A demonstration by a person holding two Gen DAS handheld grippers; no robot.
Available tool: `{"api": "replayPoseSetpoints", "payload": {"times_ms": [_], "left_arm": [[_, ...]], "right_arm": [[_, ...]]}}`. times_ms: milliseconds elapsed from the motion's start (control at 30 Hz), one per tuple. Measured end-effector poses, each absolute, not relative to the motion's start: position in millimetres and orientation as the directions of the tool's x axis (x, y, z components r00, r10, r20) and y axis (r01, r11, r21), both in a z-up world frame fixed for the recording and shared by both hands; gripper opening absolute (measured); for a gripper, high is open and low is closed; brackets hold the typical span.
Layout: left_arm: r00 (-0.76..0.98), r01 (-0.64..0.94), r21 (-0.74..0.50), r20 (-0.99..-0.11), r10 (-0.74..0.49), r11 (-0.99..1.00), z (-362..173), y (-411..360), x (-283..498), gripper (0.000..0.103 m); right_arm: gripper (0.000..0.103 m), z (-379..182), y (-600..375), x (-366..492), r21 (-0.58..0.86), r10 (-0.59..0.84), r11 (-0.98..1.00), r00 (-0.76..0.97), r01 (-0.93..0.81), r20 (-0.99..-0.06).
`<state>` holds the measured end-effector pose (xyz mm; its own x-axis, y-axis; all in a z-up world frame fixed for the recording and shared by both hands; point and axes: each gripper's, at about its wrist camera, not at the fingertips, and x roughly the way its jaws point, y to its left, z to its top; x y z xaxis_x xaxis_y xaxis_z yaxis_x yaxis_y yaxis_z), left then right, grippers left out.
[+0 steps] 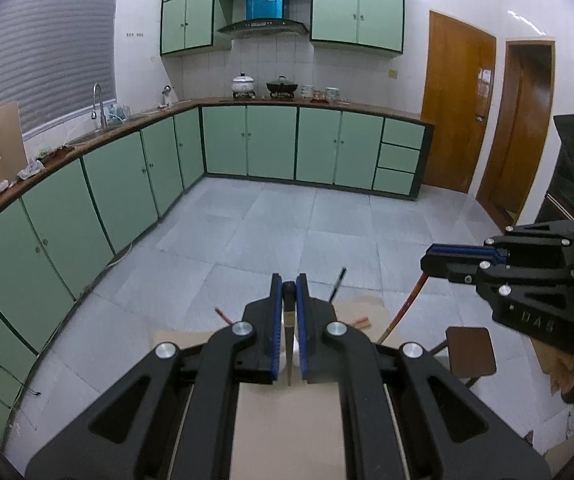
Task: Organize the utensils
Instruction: 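Lift and carry both chopsticks upright toward the white holder, then lower both chopsticks into the holder and open both tools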
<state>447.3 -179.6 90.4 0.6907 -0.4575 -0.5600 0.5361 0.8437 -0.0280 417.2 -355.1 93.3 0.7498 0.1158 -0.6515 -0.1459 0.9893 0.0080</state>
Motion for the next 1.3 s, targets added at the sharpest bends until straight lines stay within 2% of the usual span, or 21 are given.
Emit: {"api": "replayPoseSetpoints", "payload": {"times_ms": [400,633,1033,1067,1100,1167,1300], "left_arm": [[0.707,0.48,-0.069,-0.559,-0.432,0.875,62.1,-192.7,526.0,0.006],[0.713,0.45,-0.108,-0.555,-0.429,0.887,24.6,-195.7,565.9,0.006],[0.669,0.429,-0.133,-0.618,-0.413,0.893,-44.6,-196.5,591.9,0.007],[0.666,0.425,-0.136,-0.623,-0.411,0.895,-46.6,-194.8,592.0,0.013],[0.666,0.419,-0.138,-0.625,-0.407,0.897,-47.4,-192.3,591.4,0.03],[0.684,0.4,-0.137,-0.613,-0.395,0.906,-43.5,-186.3,586.4,0.048],[0.701,0.398,-0.12,-0.6,-0.386,0.91,-30.2,-174.5,574.1,0.051]], "right_arm": [[0.006,77.3,-380.1,487.9,0.029,0.074,0.997,0.772,-0.072,-0.631],[0.006,34.5,-391.6,521.1,0.045,0.076,0.997,0.753,-0.061,-0.654],[0.006,-27.6,-415.4,544.9,0.108,0.095,0.994,0.708,-0.026,-0.7],[0.007,-30.8,-416.5,544.3,0.121,0.102,0.992,0.704,-0.024,-0.703],[0.008,-33.0,-419.0,544.3,0.139,0.113,0.99,0.7,-0.02,-0.705],[0.014,-34.1,-422.4,540.9,0.155,0.121,0.988,0.7,-0.015,-0.704],[0.016,-25.4,-430.0,526.7,0.158,0.11,0.987,0.718,-0.001,-0.688]]}}
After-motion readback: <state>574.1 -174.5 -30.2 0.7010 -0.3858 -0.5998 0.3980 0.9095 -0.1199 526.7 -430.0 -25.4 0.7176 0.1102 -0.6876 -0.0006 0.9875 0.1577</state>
